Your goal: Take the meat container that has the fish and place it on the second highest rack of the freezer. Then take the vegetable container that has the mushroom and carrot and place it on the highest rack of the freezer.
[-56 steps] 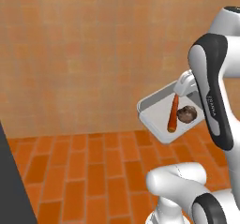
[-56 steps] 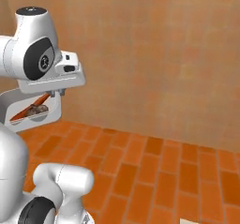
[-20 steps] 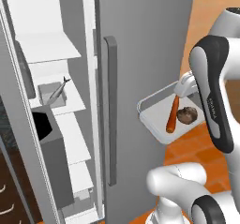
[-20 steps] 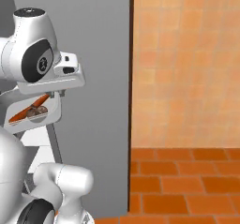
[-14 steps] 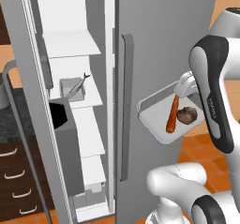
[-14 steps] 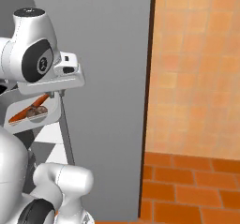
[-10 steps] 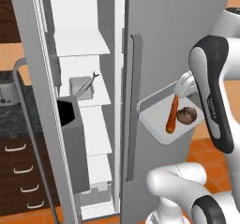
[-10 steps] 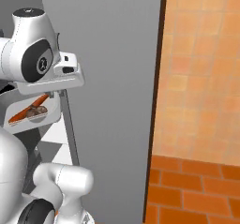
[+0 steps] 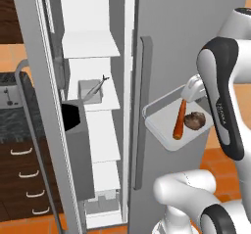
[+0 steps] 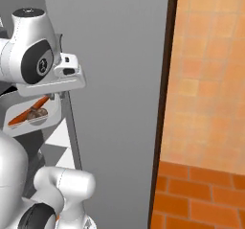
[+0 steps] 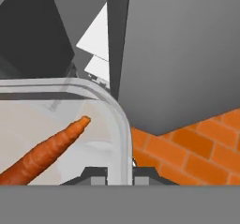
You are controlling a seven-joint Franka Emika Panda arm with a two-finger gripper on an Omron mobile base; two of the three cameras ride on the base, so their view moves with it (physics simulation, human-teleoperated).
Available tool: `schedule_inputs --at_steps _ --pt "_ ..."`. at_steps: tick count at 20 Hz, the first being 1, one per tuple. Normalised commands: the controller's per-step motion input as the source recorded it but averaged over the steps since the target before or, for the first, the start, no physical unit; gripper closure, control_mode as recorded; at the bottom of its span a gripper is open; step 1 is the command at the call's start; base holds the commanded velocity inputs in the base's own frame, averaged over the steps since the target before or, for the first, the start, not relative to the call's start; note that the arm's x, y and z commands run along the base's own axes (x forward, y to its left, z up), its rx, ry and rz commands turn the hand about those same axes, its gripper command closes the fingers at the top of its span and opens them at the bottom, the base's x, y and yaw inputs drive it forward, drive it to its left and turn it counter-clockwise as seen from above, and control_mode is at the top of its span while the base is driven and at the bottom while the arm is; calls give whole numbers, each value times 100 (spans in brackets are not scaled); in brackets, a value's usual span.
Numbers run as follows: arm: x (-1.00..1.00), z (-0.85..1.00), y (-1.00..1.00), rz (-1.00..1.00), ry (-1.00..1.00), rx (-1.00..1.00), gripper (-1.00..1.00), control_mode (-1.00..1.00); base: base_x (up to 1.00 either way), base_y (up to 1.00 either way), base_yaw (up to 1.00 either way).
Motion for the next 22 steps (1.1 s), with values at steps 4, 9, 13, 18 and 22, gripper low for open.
schedule_inputs --at_steps 4,9,13,18,22 --pt "0 0 0 0 0 0 100 100 67 -7 11" --pt "0 0 0 0 0 0 100 100 -5 41 18" --pt "0 0 23 4 0 -2 100 -100 -2 20 7" --pt "-3 -1 36 -33 -1 15 100 -100 0 0 0" --pt "2 17 29 -70 -2 34 100 -100 0 0 0"
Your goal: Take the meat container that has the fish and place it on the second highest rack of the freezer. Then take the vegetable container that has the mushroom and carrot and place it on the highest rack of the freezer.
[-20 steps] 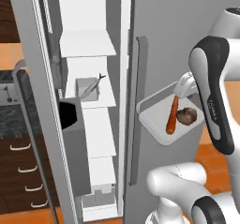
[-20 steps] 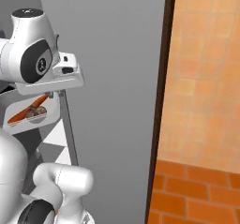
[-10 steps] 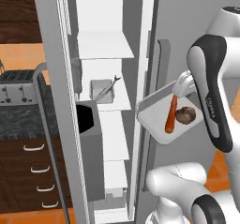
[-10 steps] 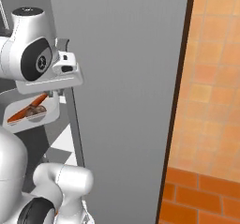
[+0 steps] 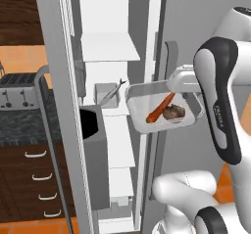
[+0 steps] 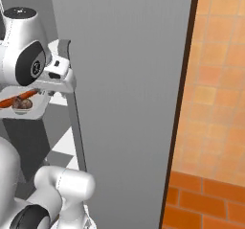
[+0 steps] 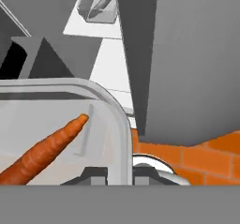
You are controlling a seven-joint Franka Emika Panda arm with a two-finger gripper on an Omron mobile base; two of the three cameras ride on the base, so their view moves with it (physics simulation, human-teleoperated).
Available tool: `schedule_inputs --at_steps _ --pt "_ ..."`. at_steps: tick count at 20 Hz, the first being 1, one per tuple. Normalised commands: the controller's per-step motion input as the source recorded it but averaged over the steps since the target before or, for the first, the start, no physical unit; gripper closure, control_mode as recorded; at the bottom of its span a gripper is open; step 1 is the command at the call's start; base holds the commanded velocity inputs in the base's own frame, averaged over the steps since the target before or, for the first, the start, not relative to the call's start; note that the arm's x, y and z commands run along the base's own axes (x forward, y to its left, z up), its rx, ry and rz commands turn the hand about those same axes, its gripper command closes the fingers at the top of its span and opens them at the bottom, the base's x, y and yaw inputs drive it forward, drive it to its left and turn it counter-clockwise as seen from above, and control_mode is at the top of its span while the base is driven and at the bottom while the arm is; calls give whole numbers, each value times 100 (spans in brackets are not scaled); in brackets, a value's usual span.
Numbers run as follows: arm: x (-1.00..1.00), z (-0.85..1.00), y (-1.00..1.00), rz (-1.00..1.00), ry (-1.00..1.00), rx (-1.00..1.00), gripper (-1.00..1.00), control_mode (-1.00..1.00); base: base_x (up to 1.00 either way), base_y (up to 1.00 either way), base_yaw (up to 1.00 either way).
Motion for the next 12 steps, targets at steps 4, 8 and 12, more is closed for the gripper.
schedule_inputs --at_steps 4,8,12 --pt "0 21 14 -75 3 34 100 -100 0 0 0" --pt "3 20 31 -68 1 32 100 -100 0 0 0" --pt "25 2 63 -56 3 30 100 -100 0 0 0"
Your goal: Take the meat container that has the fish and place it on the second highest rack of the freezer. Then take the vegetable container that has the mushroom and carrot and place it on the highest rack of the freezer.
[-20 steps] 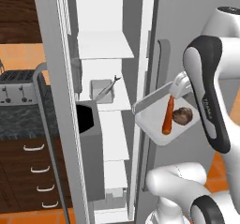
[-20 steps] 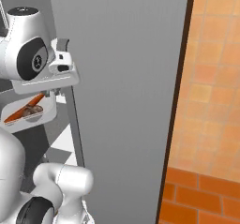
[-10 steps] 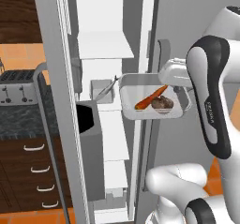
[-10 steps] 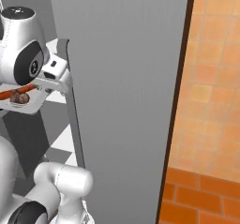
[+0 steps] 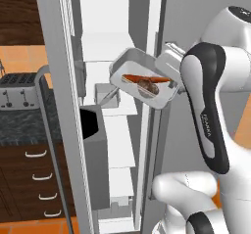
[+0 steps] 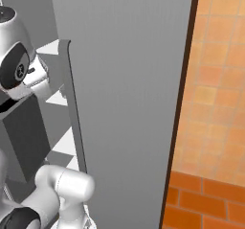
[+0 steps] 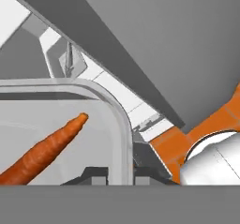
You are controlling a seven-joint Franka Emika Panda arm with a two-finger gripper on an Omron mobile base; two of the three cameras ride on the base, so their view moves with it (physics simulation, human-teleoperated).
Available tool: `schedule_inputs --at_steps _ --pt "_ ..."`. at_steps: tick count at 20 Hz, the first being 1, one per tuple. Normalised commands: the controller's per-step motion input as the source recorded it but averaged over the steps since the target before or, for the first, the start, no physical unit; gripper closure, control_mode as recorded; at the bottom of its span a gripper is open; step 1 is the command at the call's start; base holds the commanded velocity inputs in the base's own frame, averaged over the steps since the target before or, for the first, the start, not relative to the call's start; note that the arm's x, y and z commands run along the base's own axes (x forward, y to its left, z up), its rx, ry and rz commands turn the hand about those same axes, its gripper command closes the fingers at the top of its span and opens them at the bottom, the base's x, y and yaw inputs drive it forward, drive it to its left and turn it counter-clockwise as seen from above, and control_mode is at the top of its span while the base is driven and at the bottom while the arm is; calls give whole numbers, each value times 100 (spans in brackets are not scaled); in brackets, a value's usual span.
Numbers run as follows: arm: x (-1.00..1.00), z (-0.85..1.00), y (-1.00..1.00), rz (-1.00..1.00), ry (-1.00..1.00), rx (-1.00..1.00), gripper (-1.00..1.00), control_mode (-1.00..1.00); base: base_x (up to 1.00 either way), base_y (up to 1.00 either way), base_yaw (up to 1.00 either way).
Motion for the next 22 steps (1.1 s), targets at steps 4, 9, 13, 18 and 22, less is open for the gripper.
schedule_inputs --at_steps 4,9,13,18,22 --pt "33 1 71 -50 9 31 100 -100 0 0 0" --pt "34 0 61 -51 11 19 100 -100 0 0 0" --pt "1 0 21 -41 0 0 100 -100 0 0 0" --pt "0 19 7 -17 -1 9 100 -100 0 0 0" --pt "3 42 0 0 -2 23 100 -100 0 0 0"
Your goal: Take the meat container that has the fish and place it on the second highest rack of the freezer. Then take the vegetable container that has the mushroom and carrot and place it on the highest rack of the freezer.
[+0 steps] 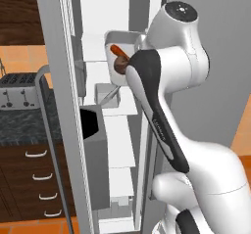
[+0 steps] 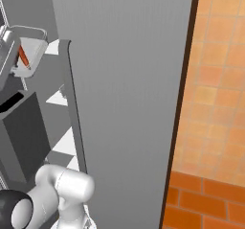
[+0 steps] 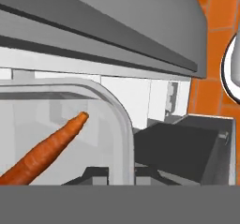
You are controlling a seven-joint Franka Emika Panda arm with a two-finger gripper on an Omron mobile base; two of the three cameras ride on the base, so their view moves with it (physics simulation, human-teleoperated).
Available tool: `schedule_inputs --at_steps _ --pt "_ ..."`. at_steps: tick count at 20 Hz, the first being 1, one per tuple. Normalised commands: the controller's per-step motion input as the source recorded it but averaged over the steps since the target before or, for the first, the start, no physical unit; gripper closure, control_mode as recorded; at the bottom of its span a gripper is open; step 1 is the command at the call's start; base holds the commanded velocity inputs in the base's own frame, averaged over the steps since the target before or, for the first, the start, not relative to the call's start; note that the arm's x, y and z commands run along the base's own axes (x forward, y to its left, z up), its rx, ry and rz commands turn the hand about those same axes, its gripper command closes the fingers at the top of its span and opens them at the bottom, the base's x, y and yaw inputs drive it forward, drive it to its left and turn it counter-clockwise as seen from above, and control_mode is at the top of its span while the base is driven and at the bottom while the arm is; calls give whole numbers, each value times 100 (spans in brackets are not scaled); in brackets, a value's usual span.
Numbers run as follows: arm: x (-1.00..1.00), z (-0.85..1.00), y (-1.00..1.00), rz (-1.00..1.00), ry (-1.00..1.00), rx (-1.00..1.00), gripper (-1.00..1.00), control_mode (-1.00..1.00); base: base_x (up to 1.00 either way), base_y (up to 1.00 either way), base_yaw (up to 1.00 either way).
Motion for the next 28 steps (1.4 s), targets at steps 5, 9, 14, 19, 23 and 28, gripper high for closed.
schedule_inputs --at_steps 5,9,14,19,23,28 --pt "73 6 -8 0 0 11 100 -100 0 0 0" --pt "90 0 -1 0 0 0 100 -100 0 0 0" --pt "76 0 21 3 0 -7 100 -100 0 0 0" --pt "71 0 8 0 0 -3 100 -100 0 0 0" --pt "66 0 11 0 0 -2 100 -100 0 0 0" --pt "74 0 16 0 0 -4 100 -100 0 0 0"
